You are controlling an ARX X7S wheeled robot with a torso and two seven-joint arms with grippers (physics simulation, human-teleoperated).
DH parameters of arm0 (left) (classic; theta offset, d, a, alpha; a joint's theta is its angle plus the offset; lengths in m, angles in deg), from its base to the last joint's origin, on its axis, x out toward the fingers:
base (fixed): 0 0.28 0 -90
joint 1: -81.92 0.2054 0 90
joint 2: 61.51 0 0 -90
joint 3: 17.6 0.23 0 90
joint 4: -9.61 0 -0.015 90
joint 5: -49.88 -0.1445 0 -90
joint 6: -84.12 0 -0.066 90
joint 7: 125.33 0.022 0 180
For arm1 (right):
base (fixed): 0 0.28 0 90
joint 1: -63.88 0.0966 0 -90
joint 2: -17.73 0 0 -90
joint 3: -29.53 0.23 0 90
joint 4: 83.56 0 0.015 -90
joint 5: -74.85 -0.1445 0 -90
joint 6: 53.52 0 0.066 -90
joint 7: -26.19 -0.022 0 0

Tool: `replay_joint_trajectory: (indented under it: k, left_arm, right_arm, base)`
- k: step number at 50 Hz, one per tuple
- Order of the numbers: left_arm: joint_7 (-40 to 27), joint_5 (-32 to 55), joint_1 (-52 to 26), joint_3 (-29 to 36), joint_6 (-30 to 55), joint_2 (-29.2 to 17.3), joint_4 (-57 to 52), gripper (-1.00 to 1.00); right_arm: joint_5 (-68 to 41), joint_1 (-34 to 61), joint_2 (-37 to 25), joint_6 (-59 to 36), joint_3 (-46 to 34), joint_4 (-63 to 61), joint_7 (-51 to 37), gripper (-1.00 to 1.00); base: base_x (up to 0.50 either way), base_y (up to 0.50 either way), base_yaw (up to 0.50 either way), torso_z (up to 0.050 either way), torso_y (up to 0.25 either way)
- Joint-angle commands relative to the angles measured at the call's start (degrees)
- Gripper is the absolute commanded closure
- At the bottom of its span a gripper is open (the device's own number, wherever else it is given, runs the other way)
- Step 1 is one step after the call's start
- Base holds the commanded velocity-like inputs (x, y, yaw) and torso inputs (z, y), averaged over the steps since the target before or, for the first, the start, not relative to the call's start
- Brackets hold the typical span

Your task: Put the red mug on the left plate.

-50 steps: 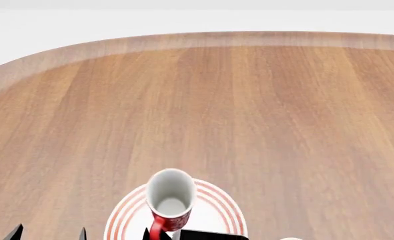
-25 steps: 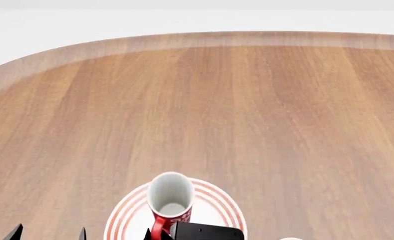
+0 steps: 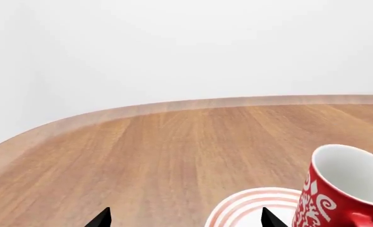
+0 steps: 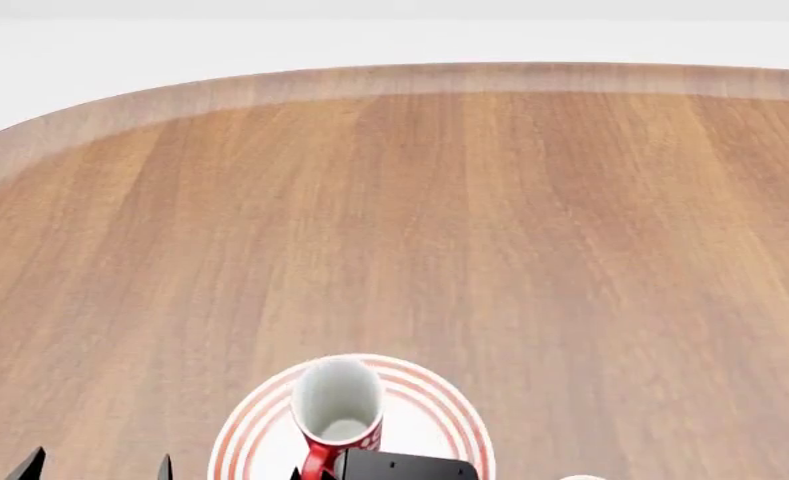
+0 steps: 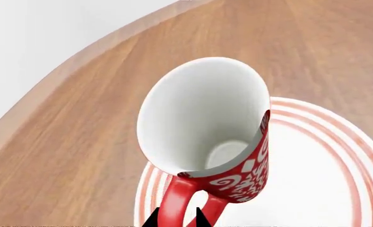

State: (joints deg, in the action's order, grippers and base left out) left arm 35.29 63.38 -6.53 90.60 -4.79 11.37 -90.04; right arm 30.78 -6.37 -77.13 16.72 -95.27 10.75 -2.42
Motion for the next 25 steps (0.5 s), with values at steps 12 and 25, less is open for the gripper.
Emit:
replay_joint_trajectory:
  k: [12,25]
  left_arm:
    - [-0.36,0.23,-0.21,0.34,-0.14,-0.23,0.18,-1.00]
    - [-0.57,0.22,-0.25,0.63,-0.32,-0.32,0.46,-1.00]
  right_arm:
    - [1.35,0.87,0.47,2.89,-1.55,4.67,0.84,1.00]
    - [1.52,1.24,0.55,4.18,-2.52,6.99,0.90,1.00]
  base:
    - [0.00,0.00,0.00,0.000,0.000]
    - [0.00,0.00,0.00,0.000,0.000]
